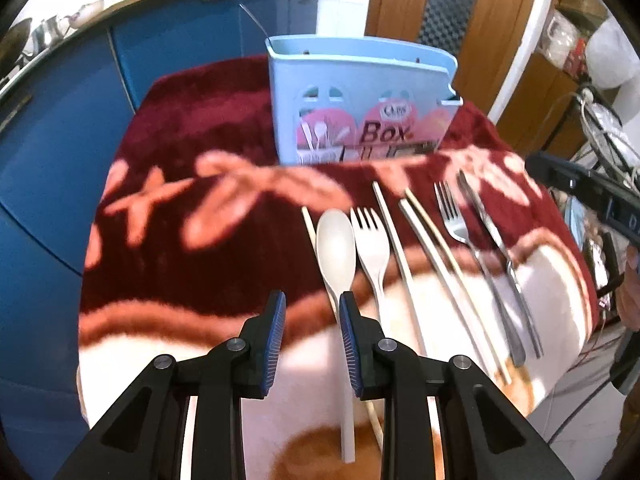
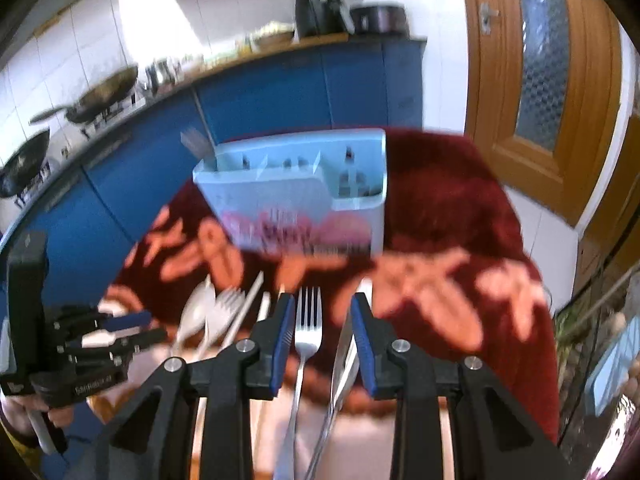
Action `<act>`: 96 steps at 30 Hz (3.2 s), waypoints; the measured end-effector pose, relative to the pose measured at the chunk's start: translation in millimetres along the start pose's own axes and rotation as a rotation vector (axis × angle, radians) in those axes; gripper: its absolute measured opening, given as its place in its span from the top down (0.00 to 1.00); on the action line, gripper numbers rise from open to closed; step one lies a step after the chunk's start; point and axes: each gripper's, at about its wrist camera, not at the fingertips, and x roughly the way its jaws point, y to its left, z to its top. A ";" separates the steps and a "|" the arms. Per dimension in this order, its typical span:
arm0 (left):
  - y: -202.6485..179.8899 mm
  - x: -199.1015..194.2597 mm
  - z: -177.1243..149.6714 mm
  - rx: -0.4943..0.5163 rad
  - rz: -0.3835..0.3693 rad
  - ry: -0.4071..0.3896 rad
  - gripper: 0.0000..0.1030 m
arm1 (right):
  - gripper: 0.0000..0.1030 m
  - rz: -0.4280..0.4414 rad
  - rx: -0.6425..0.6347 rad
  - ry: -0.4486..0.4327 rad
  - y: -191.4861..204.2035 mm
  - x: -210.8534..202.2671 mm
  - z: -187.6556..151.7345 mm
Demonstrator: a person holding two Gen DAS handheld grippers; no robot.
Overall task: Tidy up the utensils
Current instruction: 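Grasp the beige plastic spoon with the left tool while the right tool grasps a silver knife, then lift the beige spoon with the left tool while the right tool lifts the knife toward the caddy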
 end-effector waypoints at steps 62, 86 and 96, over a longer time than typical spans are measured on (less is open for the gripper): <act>26.9 28.0 -1.4 -0.007 0.019 0.169 0.89 | 0.83 -0.056 -0.088 0.531 -13.7 71.9 -20.1; 32.5 21.7 -8.1 -0.036 -0.027 0.101 0.94 | 0.85 0.038 0.028 0.355 -30.2 45.9 -38.6; 28.4 -17.4 -18.0 -0.078 -0.119 -0.116 0.94 | 0.85 0.082 0.069 0.071 -25.9 -8.0 -44.7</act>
